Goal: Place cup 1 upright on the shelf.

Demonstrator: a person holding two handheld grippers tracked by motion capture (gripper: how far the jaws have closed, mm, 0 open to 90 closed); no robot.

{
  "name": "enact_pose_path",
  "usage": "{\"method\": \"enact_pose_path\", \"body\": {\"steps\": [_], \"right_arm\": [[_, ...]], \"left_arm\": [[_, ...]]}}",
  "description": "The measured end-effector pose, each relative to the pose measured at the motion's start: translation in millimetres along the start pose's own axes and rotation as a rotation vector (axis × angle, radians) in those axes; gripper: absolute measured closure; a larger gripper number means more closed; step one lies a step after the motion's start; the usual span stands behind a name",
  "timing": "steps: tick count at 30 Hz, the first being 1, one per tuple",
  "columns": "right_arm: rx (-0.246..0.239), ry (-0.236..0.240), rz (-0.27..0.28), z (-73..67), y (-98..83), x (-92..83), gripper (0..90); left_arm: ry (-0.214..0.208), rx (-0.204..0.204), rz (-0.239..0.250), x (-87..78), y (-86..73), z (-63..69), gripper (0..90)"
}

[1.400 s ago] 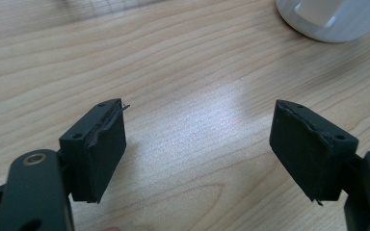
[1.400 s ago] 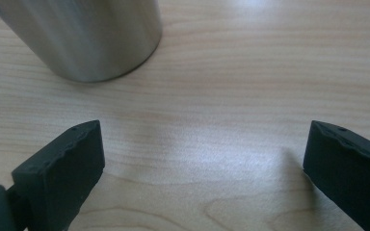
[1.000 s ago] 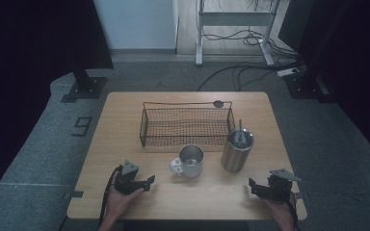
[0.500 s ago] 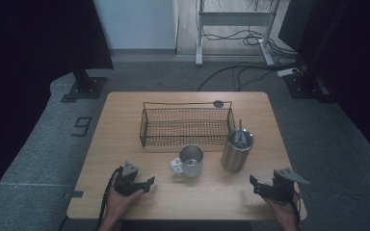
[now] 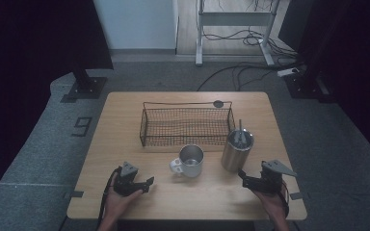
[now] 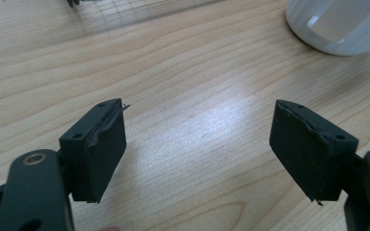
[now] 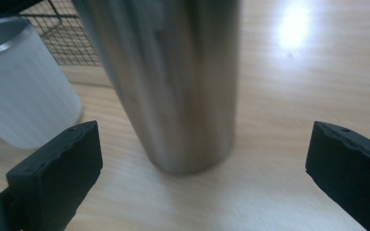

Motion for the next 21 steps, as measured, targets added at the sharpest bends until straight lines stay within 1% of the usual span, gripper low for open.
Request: {"method": "enact_pose_path", "body": {"steps": [1, 6, 10, 18, 21], "right_arm": [[0.000, 0.000, 0.000, 0.0, 0.0, 0.0, 0.0], [-0.028, 0.018, 0.003, -13.1, 9.3, 10.7, 0.0], [-0.038, 0.014, 0.009, -17.0, 13.1, 16.5, 0.0], [-0.048, 0.020, 0.024, -21.9, 21.2, 25.1, 0.0], [-0.052, 0.013, 0.028, -25.8, 23.8, 32.9, 0.0]], "left_arm": [[0.000, 0.000, 0.000, 0.0, 0.0, 0.0, 21.0], [-0.002, 0.001, -0.002, 0.9, -0.6, 0.5, 21.0], [-0.004, 0.001, -0.003, 1.1, -1.3, 1.6, 21.1], [-0.003, 0.001, -0.003, -0.6, -1.5, 1.6, 21.1], [-0.001, 0.001, 0.000, -1.7, -1.8, 1.7, 21.1]]}}
Point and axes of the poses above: each handheld gripper's, and its own axes: x roughly forward along the jaws, y roughly out of its top, z roughly to its right, the point moved 2 cm from there along x, roughly forward along the jaws, and after that the axes turned 13 degrees about x, right-handed, at the moved point
